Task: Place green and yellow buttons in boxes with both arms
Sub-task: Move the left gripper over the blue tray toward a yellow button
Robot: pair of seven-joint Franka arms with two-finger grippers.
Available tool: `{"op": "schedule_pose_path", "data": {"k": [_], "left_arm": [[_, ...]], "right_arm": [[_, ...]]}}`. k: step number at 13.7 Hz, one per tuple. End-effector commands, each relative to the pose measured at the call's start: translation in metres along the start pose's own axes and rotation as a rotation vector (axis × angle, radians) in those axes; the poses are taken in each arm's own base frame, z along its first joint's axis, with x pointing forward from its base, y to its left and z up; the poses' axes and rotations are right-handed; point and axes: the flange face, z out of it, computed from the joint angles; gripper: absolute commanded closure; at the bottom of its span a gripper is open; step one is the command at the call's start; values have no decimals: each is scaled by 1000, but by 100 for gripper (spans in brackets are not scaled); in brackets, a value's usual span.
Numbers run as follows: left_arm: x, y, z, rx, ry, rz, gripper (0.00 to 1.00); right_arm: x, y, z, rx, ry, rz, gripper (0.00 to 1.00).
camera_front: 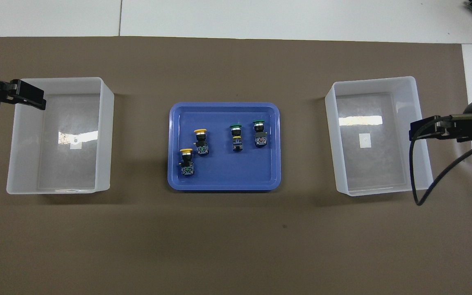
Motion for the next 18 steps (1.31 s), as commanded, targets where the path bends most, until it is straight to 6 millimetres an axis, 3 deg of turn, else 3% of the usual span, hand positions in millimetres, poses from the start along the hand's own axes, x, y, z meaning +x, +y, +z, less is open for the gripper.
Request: {"op": "schedule_pose_path", "data": {"k": [1, 5, 9, 11, 15, 18], "left_arm": [[-6, -1, -1, 10, -6, 9, 0], [-5, 2, -1, 10, -4, 7, 0], [-10, 11, 20, 0, -5, 20, 0], [-9, 40, 43, -2, -13, 47, 0], [-5, 95, 85, -8, 10, -64, 0], [-16, 146, 119, -24, 64, -135, 0]], "right_arm": [[0, 0, 0, 16, -6, 14, 0], [0, 1, 0, 19, -8, 11, 0], [0, 0, 0, 22, -8, 9, 0], [0, -1, 0, 23, -8, 9, 0], [0, -1, 0, 23, -8, 9, 0], [0, -1, 0, 23, -8, 9, 0]]}}
